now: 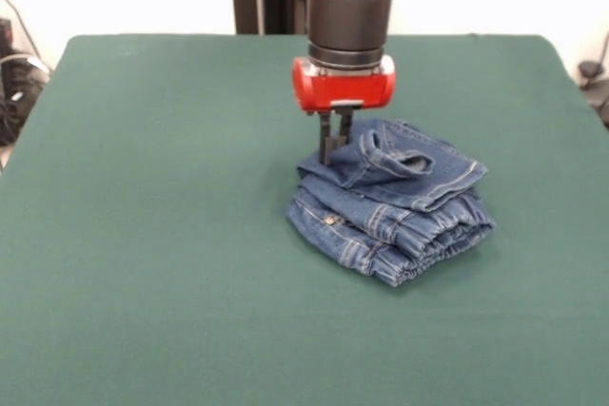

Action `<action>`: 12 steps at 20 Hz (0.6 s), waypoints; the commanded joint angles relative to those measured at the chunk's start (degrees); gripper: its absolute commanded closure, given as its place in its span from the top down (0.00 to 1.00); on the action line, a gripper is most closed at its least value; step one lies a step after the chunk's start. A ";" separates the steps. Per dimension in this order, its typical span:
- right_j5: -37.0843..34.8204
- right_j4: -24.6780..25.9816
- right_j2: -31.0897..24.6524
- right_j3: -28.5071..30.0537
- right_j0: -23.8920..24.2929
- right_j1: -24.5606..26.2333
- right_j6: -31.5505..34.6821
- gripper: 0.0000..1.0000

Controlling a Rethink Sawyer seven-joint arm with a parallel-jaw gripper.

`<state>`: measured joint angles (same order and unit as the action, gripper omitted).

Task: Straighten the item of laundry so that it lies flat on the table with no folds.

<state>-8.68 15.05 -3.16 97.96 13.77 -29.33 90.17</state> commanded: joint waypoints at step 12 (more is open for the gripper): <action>-9.74 8.02 -5.30 4.99 5.99 -0.99 -2.57 0.00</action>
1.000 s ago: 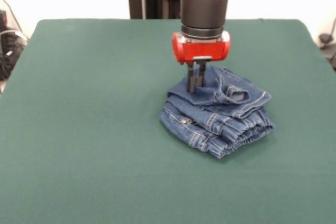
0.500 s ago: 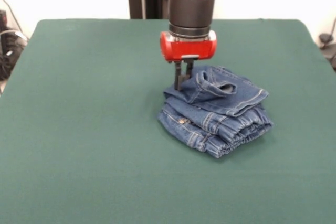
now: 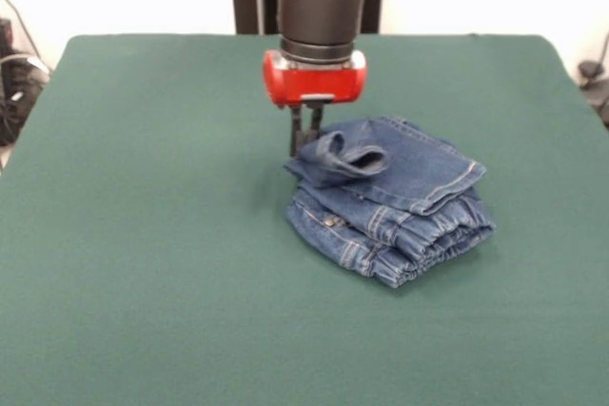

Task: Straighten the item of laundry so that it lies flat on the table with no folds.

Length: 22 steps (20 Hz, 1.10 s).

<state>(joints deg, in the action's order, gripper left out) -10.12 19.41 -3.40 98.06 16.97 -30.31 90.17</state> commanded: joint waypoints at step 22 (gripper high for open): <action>-10.36 11.59 -12.75 12.12 13.93 -7.81 -5.35 0.00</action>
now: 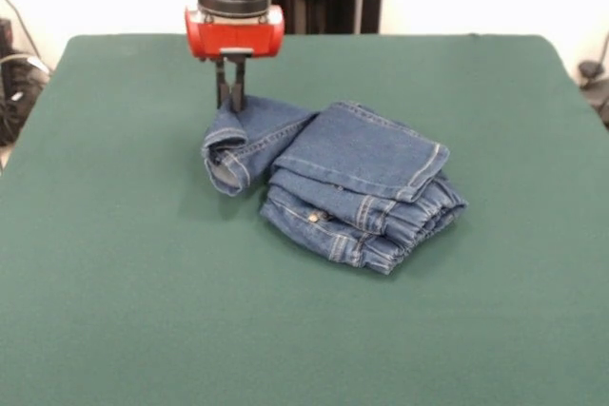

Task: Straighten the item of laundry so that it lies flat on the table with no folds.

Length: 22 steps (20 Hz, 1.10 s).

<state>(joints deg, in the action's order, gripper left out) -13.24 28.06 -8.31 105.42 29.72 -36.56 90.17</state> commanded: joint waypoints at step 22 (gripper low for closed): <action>-26.65 -16.59 -19.35 6.24 2.01 -20.99 -1.09 0.00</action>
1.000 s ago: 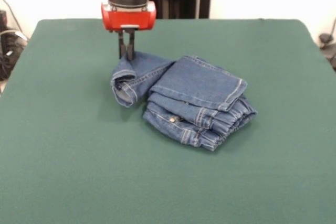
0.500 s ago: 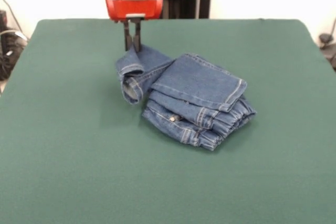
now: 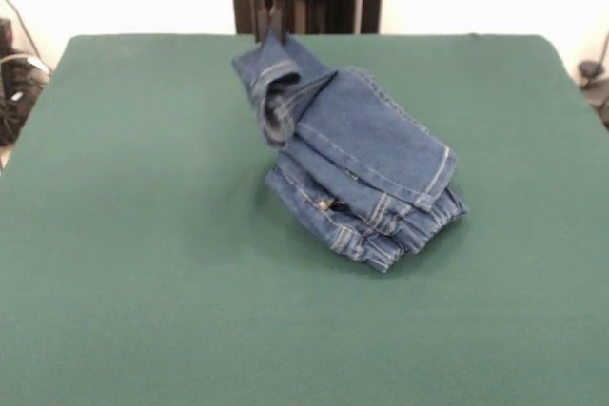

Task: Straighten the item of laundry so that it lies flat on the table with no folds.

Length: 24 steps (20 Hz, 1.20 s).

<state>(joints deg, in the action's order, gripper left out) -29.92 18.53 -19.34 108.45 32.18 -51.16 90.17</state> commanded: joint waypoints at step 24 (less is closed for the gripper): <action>-25.92 -14.03 -11.80 0.73 2.76 -15.61 -9.55 0.00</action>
<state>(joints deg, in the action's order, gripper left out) -51.00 6.69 -24.95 108.11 35.35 -67.70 90.17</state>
